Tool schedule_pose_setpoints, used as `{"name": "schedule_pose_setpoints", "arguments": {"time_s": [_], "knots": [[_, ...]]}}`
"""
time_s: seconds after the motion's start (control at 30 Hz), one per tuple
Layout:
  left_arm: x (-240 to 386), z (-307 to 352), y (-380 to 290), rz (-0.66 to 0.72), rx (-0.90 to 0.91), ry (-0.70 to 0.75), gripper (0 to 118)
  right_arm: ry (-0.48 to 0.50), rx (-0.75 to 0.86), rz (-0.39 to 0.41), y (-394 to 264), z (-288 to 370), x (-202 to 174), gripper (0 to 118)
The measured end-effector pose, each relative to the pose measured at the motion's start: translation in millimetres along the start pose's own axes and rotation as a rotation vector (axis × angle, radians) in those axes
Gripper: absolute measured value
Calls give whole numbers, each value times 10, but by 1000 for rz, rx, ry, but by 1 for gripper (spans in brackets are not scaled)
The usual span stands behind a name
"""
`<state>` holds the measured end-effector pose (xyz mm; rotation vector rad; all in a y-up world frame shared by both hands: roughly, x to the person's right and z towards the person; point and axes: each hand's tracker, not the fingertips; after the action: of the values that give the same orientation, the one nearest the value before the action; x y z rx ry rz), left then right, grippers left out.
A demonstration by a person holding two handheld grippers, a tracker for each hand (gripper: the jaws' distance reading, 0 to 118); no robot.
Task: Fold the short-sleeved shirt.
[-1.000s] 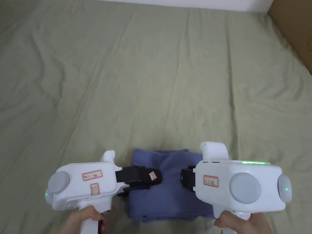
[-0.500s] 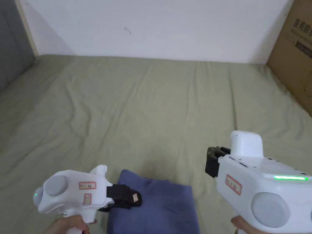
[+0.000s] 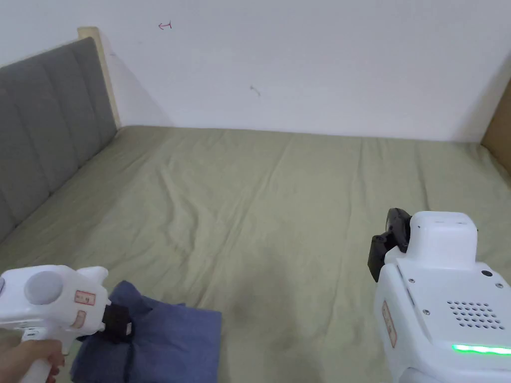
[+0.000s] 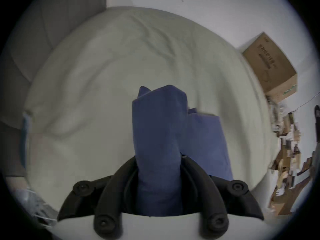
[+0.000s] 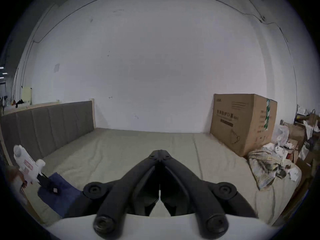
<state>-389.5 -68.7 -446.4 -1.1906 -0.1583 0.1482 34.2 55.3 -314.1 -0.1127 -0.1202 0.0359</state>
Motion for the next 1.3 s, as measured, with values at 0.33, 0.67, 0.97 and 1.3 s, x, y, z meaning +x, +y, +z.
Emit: {"name": "schedule_pose_setpoints", "arguments": {"time_s": [0.33,0.67,0.97,1.3], "knots": [[-638,83,118,-114,-16,351,22,28,-74,-2,-226,-230,-391,0],[-862,49,51,-146,44,613,102,84,-136,13,-394,-377,-652,0],[-477,393,30,-76,152,571,76,91,-138,10,-375,-313,-626,0],[844,932,-278,-98,434,373,0,84,-106,-31,-171,-76,-316,0]]}}
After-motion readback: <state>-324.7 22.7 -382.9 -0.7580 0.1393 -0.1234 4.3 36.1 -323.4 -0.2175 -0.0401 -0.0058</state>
